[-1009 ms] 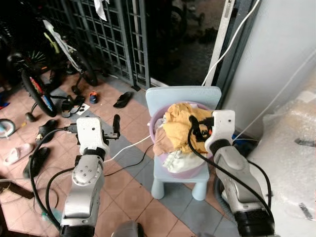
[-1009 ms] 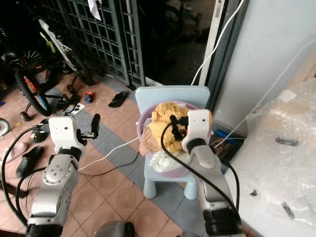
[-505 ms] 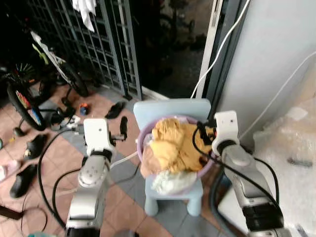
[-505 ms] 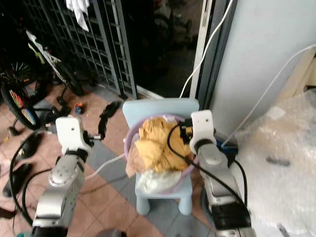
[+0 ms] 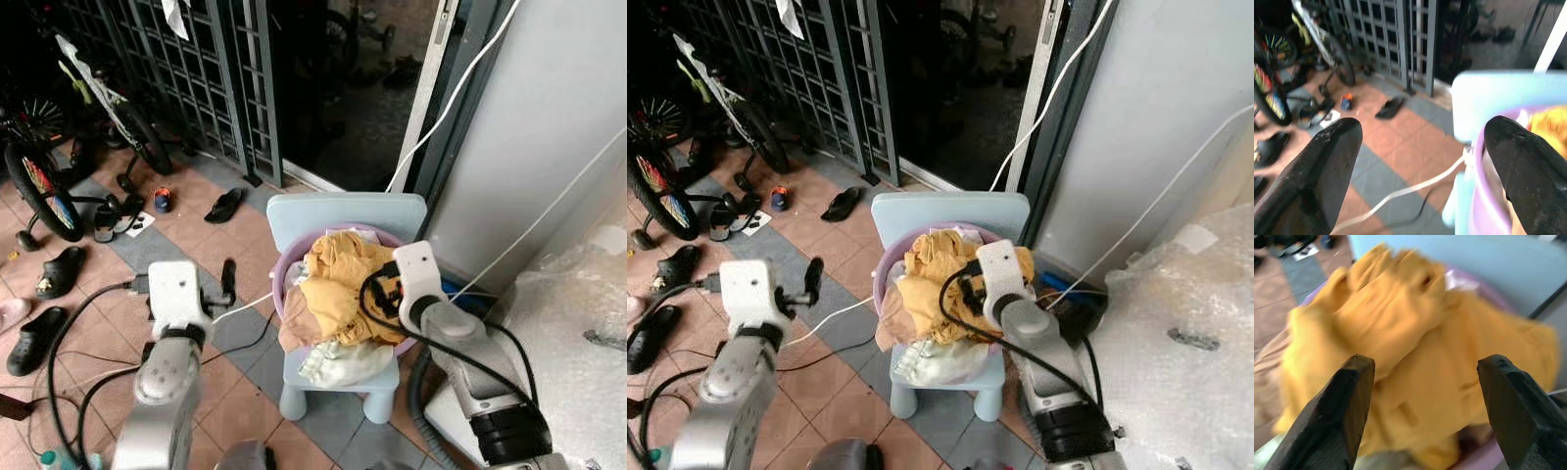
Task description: Clothes washing
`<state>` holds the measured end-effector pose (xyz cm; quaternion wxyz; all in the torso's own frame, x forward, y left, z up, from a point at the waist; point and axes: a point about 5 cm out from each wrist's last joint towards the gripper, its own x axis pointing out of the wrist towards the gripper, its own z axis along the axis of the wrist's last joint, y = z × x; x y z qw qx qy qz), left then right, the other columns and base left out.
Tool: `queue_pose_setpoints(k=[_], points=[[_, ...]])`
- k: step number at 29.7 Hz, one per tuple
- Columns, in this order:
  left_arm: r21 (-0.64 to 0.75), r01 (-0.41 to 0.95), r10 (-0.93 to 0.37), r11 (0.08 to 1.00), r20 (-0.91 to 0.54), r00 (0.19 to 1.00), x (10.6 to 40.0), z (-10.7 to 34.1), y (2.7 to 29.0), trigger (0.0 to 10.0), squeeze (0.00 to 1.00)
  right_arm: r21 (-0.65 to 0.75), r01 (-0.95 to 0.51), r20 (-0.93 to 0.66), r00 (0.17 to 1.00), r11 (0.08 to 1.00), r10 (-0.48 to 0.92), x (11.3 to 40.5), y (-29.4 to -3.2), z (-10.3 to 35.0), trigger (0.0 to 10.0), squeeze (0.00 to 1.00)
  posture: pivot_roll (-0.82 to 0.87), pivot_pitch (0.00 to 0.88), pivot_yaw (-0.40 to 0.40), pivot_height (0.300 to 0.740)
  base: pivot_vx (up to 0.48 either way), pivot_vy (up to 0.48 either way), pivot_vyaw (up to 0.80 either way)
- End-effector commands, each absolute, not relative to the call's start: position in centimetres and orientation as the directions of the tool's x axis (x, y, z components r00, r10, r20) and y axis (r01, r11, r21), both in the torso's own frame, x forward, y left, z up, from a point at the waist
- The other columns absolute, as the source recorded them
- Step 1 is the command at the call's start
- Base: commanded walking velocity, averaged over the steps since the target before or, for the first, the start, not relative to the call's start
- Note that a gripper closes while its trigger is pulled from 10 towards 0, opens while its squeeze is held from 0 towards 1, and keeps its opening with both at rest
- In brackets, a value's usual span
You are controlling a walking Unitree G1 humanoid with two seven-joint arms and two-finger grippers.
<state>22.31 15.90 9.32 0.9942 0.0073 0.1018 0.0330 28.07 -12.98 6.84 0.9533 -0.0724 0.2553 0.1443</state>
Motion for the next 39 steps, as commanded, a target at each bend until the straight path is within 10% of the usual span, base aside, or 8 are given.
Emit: queue_pose_setpoints(k=[1,8,9,11,12,14,39], points=[[0.024,-0.065,0.068,0.998,-0.197,0.978,21.9,9.9,16.0,10.0,0.00,-0.045,-0.338,-0.508,0.818,0.940,0.270,28.0,-12.4,7.2,10.0,0.00,0.06,0.132,0.015,0.740,0.000,0.000,0.00],[0.005,-0.016,0.017,1.000,-0.229,0.973,20.8,10.0,15.2,10.0,0.00,-0.080,-0.419,-0.493,0.805,0.905,0.329,30.2,-9.9,7.4,10.0,0.00,0.07,0.164,0.009,0.740,0.000,0.000,0.00],[0.005,-0.015,0.015,1.000,-0.225,0.974,20.8,10.1,15.1,10.0,0.00,-0.092,-0.424,-0.503,0.801,0.901,0.325,30.5,-9.7,7.2,8.4,0.00,0.08,0.168,0.004,0.740,0.000,0.000,0.00],[0.007,-0.014,0.015,1.000,-0.223,0.975,20.8,10.4,15.1,10.0,0.00,-0.102,-0.430,-0.515,0.795,0.897,0.322,30.7,-9.6,7.0,8.4,0.00,0.08,0.170,0.002,0.740,0.000,0.000,0.00],[0.007,-0.016,0.017,1.000,-0.221,0.975,20.7,10.5,15.1,10.0,0.00,-0.097,-0.423,-0.524,0.791,0.901,0.315,30.8,-9.4,6.8,3.7,0.00,0.08,0.178,-0.004,0.740,0.000,0.000,0.00],[0.008,-0.023,0.024,1.000,-0.222,0.975,20.6,10.7,15.1,10.0,0.00,-0.099,-0.430,-0.549,0.776,0.897,0.311,30.8,-9.0,6.3,0.4,0.00,0.09,0.183,-0.009,0.740,0.000,0.000,0.00],[0.009,-0.120,0.119,0.993,-0.252,0.960,19.8,11.2,15.6,10.0,0.00,-0.049,-0.425,-0.576,0.752,0.904,0.322,31.2,-7.8,4.9,0.0,0.00,0.10,0.223,-0.066,0.740,0.000,0.000,0.00]])
